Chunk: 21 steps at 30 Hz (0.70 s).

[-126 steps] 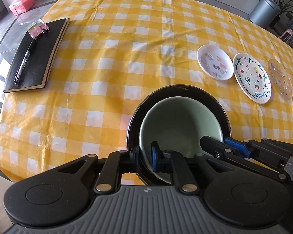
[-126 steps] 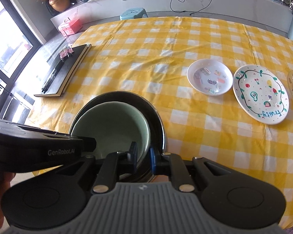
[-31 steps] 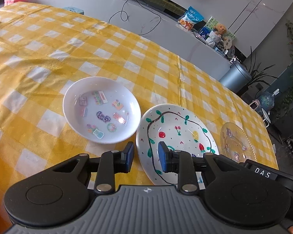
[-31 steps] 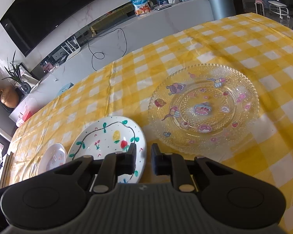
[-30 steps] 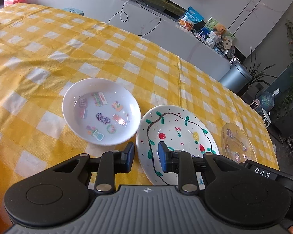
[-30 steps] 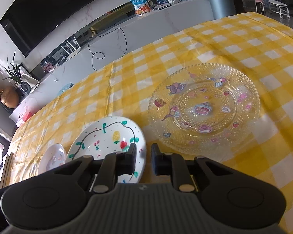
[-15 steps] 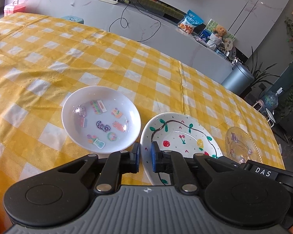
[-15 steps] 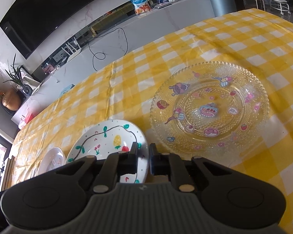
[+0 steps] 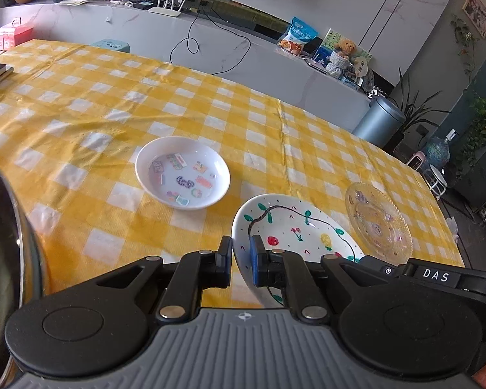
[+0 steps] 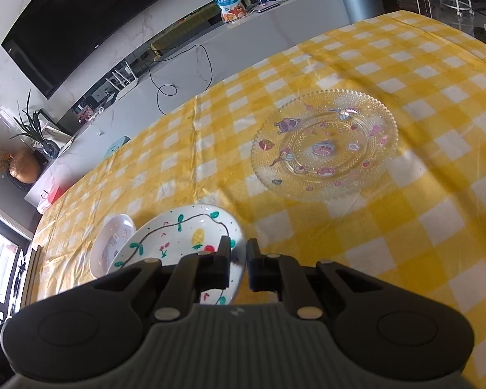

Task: Organize plates and bowls
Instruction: 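Carry the painted plate beside the bowl stack and open the left gripper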

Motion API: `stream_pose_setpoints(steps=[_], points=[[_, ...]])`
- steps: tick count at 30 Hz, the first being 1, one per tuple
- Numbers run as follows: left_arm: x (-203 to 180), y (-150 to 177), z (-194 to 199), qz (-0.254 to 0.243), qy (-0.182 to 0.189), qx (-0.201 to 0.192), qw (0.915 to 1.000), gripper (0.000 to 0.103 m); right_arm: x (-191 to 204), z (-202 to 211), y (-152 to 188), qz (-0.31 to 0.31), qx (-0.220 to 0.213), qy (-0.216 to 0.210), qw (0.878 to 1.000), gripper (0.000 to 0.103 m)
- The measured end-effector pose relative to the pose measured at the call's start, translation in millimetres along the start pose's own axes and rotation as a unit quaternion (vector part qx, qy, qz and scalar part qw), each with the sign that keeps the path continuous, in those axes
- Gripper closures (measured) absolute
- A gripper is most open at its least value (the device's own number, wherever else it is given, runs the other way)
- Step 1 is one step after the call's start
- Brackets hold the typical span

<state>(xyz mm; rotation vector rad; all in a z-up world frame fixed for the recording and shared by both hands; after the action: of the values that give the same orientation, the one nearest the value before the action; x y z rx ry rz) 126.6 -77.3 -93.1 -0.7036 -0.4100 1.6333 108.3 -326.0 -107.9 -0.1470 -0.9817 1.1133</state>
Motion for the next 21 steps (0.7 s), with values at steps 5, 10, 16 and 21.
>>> stream_pose_setpoints(steps=[5,10,16,21], points=[[14,20,23,-0.005,-0.003,0.009,0.9999,0.091,8,22,22,-0.001,0.005,-0.006,1.0,0.096],[26,37,37,-0.012,-0.019,0.015,0.9996,0.091,15,34,49,0.0,0.015,-0.007,1.0,0.096],[33,52,42,-0.02,-0.028,0.021,0.9992,0.091,17,41,71,0.006,0.024,0.002,1.0,0.096],[33,59,43,-0.043,-0.048,0.015,0.9978,0.091,15,42,81,0.006,0.029,0.008,1.0,0.096]])
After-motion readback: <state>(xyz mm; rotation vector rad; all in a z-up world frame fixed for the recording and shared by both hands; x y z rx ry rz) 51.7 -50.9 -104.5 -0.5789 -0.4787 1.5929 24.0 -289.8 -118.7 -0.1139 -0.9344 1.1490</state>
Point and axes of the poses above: each gripper's, at about its wrist camera, not at the fingertips, and z roughly against the way its jaws point, x to its left, y to its underside, the point moved 9 cm from there along -z, roughly the way its jaws point, and after that the axes turned 12 degrees about -y, right-handed, at the moved point
